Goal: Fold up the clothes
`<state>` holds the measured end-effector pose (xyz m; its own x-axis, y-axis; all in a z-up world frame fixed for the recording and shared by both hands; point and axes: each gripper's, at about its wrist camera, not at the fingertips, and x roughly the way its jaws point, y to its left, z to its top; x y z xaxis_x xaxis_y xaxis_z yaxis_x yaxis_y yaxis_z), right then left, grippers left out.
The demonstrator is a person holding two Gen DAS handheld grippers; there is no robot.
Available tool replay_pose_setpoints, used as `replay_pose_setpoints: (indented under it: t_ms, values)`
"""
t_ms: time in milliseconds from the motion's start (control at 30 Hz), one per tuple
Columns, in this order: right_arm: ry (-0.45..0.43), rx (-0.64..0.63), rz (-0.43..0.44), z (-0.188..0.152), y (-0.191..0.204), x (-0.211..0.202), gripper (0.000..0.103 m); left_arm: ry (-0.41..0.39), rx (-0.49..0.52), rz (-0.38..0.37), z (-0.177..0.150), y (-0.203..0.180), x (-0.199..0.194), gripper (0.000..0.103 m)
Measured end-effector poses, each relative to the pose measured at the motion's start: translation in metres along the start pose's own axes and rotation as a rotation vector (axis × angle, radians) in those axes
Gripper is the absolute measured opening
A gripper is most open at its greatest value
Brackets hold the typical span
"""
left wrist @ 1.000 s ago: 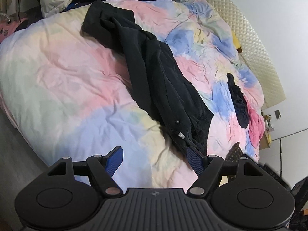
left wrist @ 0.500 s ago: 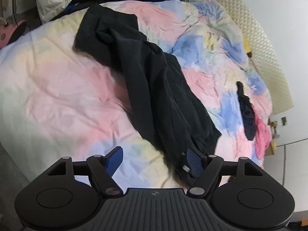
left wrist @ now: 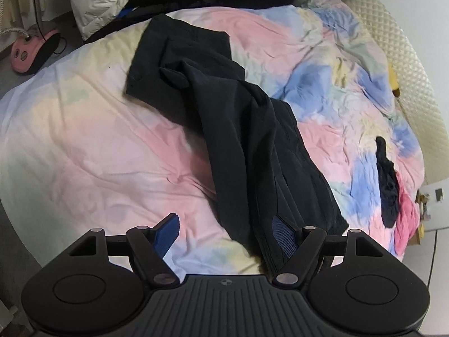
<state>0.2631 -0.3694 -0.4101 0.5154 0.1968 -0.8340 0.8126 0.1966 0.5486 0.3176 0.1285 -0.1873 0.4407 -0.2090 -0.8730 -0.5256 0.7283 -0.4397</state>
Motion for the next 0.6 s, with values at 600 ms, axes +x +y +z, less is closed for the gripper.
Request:
replay_pose_setpoints:
  t_ms: [600]
  values:
    - [-0.020, -0.215, -0.122, 0.038, -0.012, -0.006, 0.023, -0.009, -0.030, -0.005, -0.001, -0.002, 0.005, 0.075]
